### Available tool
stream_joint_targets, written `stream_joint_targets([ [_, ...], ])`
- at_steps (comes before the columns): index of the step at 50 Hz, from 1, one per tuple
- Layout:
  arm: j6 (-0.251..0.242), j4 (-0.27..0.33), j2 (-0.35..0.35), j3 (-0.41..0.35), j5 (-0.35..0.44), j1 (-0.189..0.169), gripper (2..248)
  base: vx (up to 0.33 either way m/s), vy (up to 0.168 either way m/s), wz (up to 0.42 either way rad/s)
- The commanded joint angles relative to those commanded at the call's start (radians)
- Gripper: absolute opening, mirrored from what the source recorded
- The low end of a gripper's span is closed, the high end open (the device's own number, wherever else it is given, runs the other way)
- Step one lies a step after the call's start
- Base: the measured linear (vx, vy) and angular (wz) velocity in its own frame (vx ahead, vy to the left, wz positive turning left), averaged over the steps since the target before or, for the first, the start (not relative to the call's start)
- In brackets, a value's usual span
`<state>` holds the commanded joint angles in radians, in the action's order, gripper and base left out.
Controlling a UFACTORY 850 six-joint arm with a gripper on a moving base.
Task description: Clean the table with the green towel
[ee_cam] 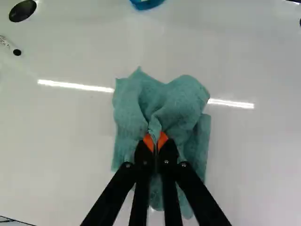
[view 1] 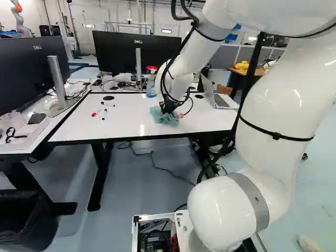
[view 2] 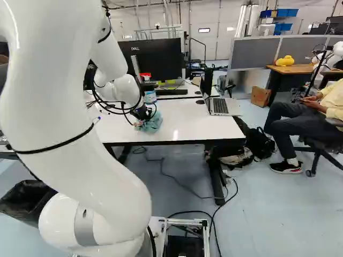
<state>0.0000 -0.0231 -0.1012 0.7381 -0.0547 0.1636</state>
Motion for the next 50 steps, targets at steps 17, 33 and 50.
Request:
stream_joint_targets([
  [17, 0.0, 0.0, 0.048, -0.052, 0.0, 0.038, 30, 0.0, 0.0, 0.0],
  [33, 0.0, 0.0, 0.04, -0.044, 0.0, 0.097, 30, 0.0, 0.0, 0.0],
  [50, 0.0, 0.0, -0.008, 0.009, 0.0, 0.144, 30, 0.0, 0.0, 0.0],
])
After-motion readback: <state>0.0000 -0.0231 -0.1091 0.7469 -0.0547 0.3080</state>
